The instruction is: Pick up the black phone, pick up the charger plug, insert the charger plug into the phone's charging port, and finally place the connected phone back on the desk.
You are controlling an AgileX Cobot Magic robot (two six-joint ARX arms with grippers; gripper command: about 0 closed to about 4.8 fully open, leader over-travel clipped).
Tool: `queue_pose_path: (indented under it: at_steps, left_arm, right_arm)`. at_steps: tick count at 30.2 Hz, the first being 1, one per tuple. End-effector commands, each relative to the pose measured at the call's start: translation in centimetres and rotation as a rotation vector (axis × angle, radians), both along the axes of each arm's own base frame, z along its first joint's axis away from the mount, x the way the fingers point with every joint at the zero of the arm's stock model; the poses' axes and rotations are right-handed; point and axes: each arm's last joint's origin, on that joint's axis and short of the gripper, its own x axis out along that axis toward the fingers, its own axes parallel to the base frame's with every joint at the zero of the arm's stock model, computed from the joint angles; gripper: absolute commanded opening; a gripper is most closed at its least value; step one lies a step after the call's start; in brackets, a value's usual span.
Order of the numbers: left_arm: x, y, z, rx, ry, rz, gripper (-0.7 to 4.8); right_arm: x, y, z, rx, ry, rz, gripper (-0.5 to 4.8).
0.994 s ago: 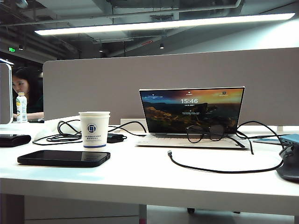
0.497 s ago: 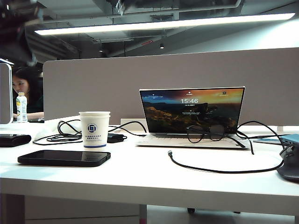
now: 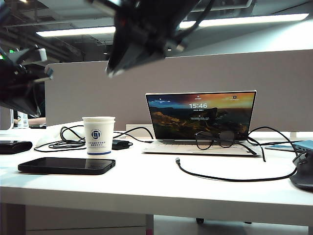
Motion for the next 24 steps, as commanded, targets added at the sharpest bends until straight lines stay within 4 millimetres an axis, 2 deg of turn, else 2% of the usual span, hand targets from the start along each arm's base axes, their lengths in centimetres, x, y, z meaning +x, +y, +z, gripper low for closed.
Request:
queue_pose_path:
  at_steps: [1, 5, 16, 24]
  left_arm:
    - [1.1, 0.1, -1.3, 0.0, -0.01, 0.003, -0.06]
    - [2.2, 0.0, -3.2, -0.002, 0.018, -0.001, -0.06]
    - [3.7, -0.2, -7.0, -0.016, 0.063, -0.042, -0.06]
    - [4.4, -0.2, -7.4, -0.014, 0.014, -0.039, -0.06]
  right_arm:
    - [1.0, 1.1, -0.9, 0.084, 0.024, 0.005, -0.06]
    - [2.4, 2.0, -3.2, 0.152, 0.146, 0.019, -0.06]
    - [4.2, 3.1, -8.8, 0.081, 0.228, 0.016, -0.06]
    - [4.7, 3.6, -10.6, 0.072, 0.229, 0.022, -0.06]
